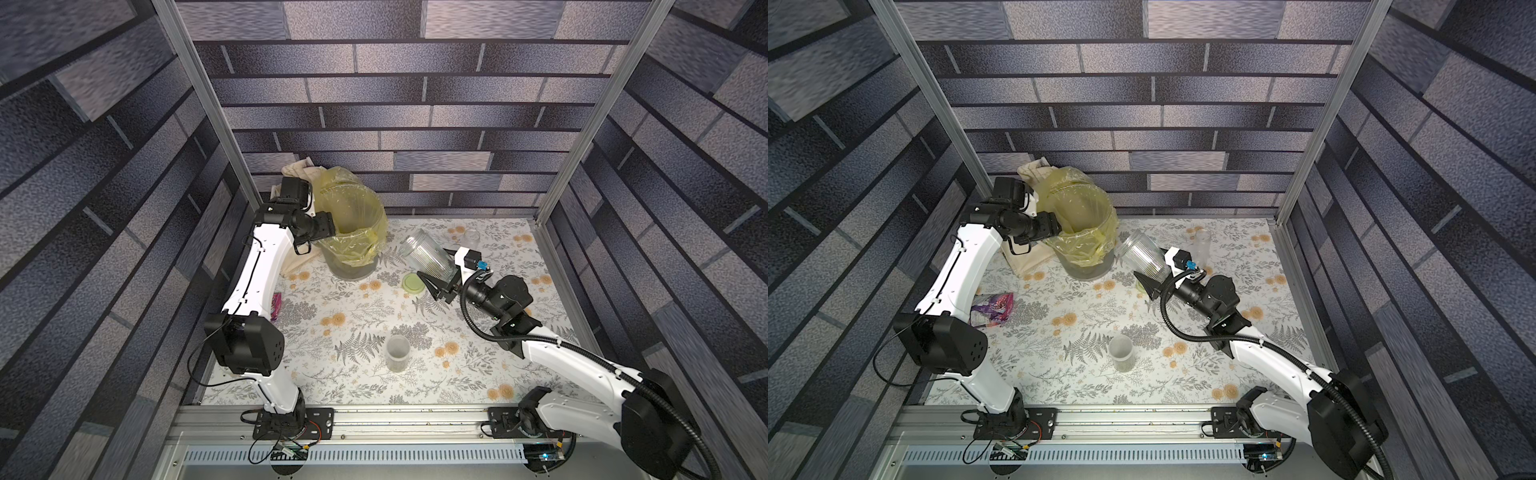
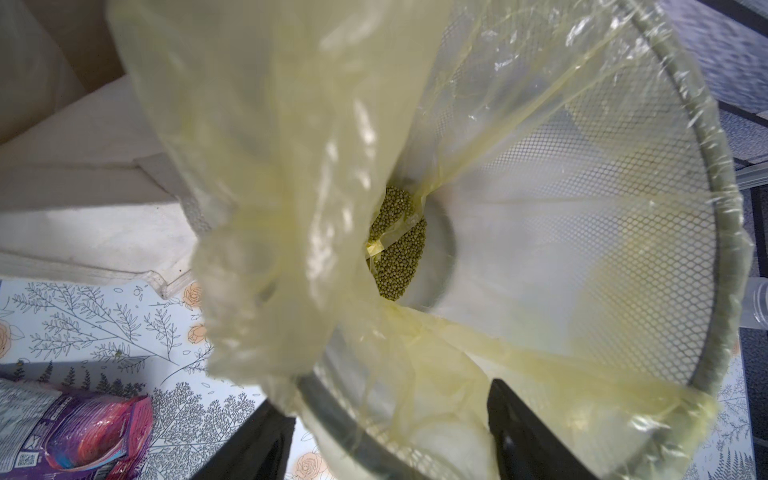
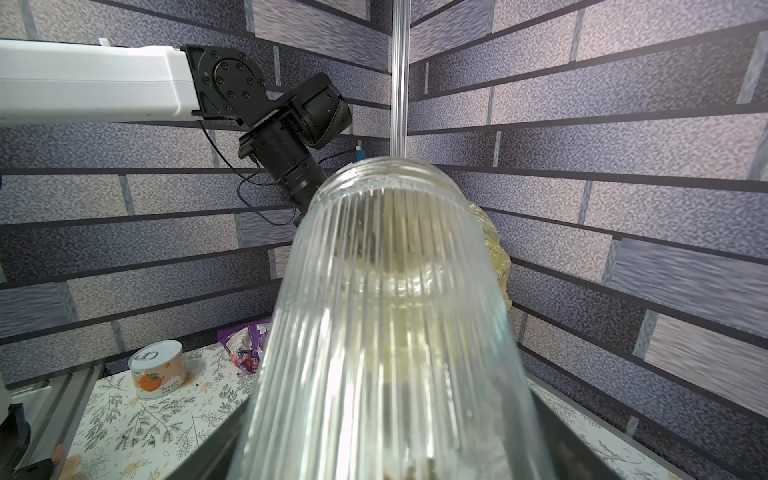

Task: Empty moldy mung beans from jars
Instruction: Move the trash bin to the center of the board.

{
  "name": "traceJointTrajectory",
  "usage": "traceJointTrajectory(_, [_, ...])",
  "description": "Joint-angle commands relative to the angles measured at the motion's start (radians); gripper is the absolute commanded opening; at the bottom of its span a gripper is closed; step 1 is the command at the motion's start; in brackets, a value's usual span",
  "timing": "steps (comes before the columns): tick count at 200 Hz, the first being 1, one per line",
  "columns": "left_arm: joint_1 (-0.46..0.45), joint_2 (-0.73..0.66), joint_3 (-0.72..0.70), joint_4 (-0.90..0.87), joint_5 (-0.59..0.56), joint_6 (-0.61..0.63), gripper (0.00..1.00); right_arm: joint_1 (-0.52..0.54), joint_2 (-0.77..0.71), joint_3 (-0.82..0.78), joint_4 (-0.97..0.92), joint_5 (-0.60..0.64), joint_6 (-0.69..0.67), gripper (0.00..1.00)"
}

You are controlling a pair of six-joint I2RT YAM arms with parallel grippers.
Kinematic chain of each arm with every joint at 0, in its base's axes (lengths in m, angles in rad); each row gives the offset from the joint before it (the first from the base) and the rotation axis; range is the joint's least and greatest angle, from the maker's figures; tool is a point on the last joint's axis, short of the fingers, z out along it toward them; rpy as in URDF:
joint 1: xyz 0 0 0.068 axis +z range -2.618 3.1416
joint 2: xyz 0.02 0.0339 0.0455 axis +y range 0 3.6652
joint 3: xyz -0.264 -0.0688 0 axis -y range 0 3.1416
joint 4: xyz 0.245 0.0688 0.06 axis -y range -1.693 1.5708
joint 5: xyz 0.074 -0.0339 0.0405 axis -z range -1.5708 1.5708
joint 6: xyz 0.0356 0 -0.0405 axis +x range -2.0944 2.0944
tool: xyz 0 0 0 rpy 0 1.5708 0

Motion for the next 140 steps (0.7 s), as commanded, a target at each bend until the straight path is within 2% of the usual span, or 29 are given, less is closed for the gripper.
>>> traceJointTrajectory(1, [-0.007,-0.036,-0.017,0.050,-0.027,-0.028,0.76,0.002,-0.040,0.014,0.074,-0.010,-0.015,0.42])
traceJointTrajectory(25, [-0.004,0.007,0.030,0.003,-0.011,-0.009,0.69,0.002,-0.051,0.014,0.055,-0.005,-0.023,0.42])
traceJointTrajectory(85, [-0.011,0.057,0.052,-0.054,-0.082,0.041,0.63,0.002,-0.065,0.018,0.020,0.017,-0.035,0.42])
traceJointTrajectory(140, [-0.024,0.088,0.067,-0.075,-0.072,0.069,0.46,0.001,-0.068,0.028,0.014,0.016,-0.029,0.42])
